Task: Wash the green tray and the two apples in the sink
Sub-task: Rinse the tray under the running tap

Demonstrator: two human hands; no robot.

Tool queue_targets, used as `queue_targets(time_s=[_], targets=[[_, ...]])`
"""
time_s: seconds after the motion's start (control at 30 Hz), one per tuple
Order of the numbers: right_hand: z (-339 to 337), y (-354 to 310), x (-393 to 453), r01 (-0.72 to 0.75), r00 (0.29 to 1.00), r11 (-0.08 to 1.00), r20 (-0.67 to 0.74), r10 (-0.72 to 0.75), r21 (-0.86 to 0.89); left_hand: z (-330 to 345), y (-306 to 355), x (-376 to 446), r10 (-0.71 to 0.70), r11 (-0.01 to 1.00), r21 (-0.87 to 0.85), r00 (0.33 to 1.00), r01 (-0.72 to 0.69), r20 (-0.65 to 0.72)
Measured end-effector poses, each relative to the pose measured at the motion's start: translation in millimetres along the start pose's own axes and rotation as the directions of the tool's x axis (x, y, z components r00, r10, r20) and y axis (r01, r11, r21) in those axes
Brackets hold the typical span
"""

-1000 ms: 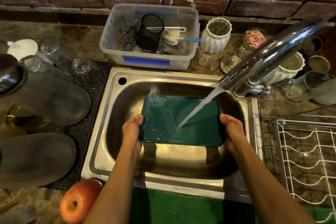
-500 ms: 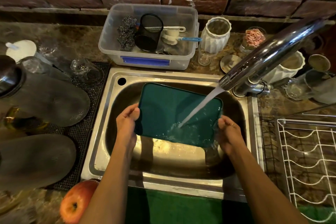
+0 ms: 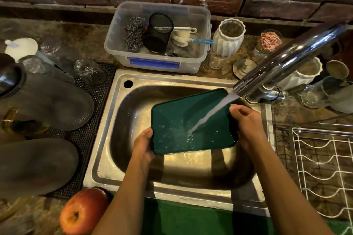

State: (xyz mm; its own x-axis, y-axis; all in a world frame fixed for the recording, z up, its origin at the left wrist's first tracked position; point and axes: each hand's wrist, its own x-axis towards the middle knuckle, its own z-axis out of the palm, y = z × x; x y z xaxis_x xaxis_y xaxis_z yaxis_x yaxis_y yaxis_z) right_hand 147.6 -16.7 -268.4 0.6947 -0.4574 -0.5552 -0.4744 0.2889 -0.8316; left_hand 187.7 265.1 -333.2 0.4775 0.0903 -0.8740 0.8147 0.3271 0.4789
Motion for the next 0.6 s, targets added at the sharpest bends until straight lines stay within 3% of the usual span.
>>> queue_targets(time_s=[0.1, 0.3, 0.47, 0.6], targets=[[-1.2, 3.4, 3.8, -0.038, 0.997, 0.999, -0.063, 0.036, -0.036, 2.5, -2.4, -0.7, -0.094, 0.995, 0.012, 0.995, 0.094, -0.031], [-8.0, 26.9, 7.1, -0.158, 0.977, 0.986, -0.151, 0.148, -0.061, 5.9, 9.5, -4.4, -0.105, 0.99, 0.084, 0.99, 0.113, -0.092], [-13.1, 53.6, 10.0, -0.304, 0.937, 0.952, -0.192, 0.294, -0.026, 9.9, 23.4, -10.8, 0.081, 0.993, 0.1, 0.983, -0.065, -0.164], [-12.0, 69.0, 4.6, -0.337, 0.919, 0.934, -0.176, 0.353, 0.116, 12.9, 35.3, -23.4, 0.261, 0.956, 0.161, 0.962, -0.246, -0.082]])
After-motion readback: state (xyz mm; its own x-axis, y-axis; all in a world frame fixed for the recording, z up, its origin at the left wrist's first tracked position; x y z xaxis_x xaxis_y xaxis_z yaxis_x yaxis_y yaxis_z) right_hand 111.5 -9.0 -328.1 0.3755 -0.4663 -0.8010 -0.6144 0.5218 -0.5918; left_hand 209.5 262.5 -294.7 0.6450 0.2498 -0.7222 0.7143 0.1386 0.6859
